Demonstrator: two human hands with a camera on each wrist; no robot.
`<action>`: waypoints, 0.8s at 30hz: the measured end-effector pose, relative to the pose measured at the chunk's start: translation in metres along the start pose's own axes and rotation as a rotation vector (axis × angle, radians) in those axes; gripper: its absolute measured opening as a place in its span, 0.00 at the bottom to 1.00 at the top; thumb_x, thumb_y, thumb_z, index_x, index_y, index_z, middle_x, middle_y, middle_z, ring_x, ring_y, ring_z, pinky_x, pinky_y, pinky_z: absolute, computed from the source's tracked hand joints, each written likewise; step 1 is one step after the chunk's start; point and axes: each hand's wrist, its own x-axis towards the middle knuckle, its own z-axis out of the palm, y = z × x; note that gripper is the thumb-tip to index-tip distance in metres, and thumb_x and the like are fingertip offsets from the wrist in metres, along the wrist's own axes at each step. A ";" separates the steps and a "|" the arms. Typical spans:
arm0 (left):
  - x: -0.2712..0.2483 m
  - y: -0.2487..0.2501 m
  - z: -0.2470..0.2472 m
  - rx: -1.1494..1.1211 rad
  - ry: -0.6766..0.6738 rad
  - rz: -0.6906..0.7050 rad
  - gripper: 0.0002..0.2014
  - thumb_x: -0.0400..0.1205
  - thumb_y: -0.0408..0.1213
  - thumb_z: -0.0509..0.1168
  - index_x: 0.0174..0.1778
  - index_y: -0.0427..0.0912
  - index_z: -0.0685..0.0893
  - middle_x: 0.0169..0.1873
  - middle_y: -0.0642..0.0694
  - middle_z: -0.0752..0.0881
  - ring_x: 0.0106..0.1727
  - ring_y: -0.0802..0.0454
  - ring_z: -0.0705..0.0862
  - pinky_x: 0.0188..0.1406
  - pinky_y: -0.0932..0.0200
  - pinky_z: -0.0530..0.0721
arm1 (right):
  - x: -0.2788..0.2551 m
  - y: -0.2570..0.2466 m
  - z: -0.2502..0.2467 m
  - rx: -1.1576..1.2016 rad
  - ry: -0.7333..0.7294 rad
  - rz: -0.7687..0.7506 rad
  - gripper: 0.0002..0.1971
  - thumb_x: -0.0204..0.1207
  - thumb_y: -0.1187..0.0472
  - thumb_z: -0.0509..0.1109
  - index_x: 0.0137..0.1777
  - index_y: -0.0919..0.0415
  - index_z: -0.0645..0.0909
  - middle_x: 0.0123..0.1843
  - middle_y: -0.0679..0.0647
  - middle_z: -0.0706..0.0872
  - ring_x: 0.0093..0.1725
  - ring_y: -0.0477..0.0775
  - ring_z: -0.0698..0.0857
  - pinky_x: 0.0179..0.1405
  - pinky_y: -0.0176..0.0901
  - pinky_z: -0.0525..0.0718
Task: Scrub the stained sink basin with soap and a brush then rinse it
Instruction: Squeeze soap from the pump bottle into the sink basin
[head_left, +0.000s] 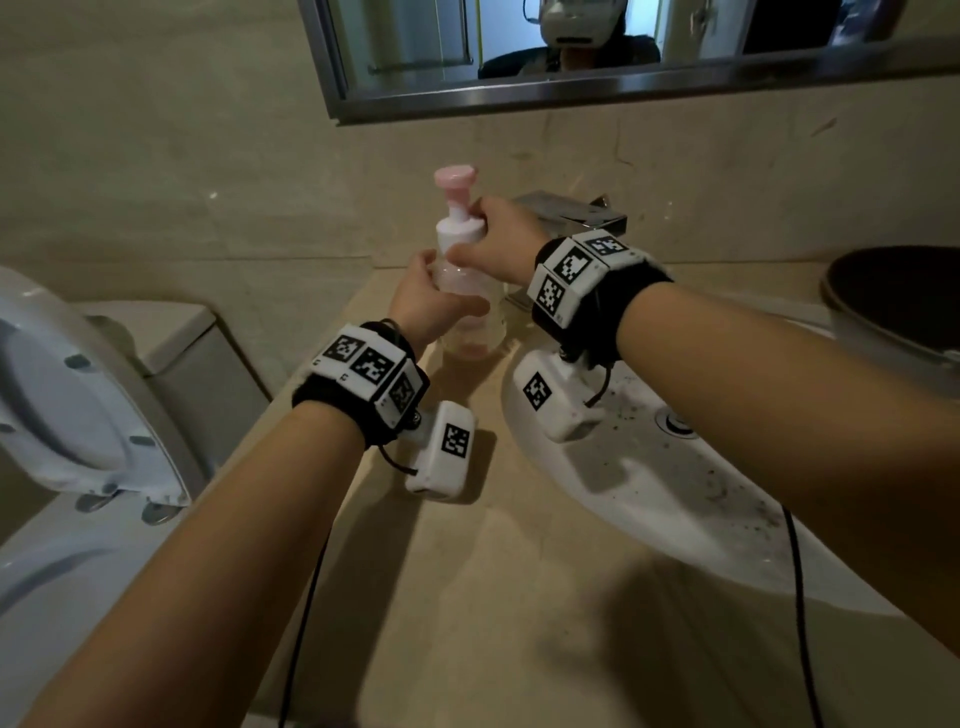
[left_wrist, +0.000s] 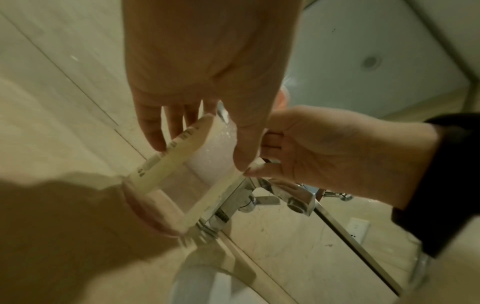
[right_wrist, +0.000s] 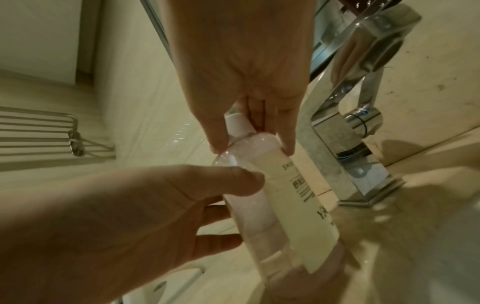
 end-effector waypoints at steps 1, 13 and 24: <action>0.000 0.000 0.003 -0.010 0.011 -0.001 0.42 0.70 0.27 0.75 0.78 0.40 0.61 0.69 0.43 0.76 0.60 0.49 0.79 0.54 0.57 0.80 | -0.001 0.001 -0.001 0.003 -0.007 -0.002 0.22 0.74 0.58 0.72 0.67 0.61 0.76 0.61 0.57 0.85 0.59 0.56 0.84 0.58 0.45 0.80; -0.004 0.003 0.017 -0.047 0.145 -0.014 0.38 0.68 0.27 0.77 0.73 0.37 0.67 0.65 0.44 0.79 0.59 0.49 0.80 0.49 0.58 0.83 | -0.030 0.029 -0.029 0.194 -0.117 0.150 0.19 0.82 0.68 0.59 0.72 0.67 0.74 0.70 0.63 0.79 0.63 0.61 0.81 0.60 0.50 0.81; -0.040 0.016 0.059 0.021 0.421 -0.259 0.40 0.71 0.43 0.72 0.74 0.39 0.57 0.72 0.37 0.62 0.72 0.38 0.68 0.70 0.46 0.73 | -0.086 0.087 -0.079 0.383 -0.072 0.347 0.13 0.81 0.69 0.60 0.61 0.59 0.78 0.36 0.49 0.77 0.33 0.44 0.75 0.31 0.37 0.76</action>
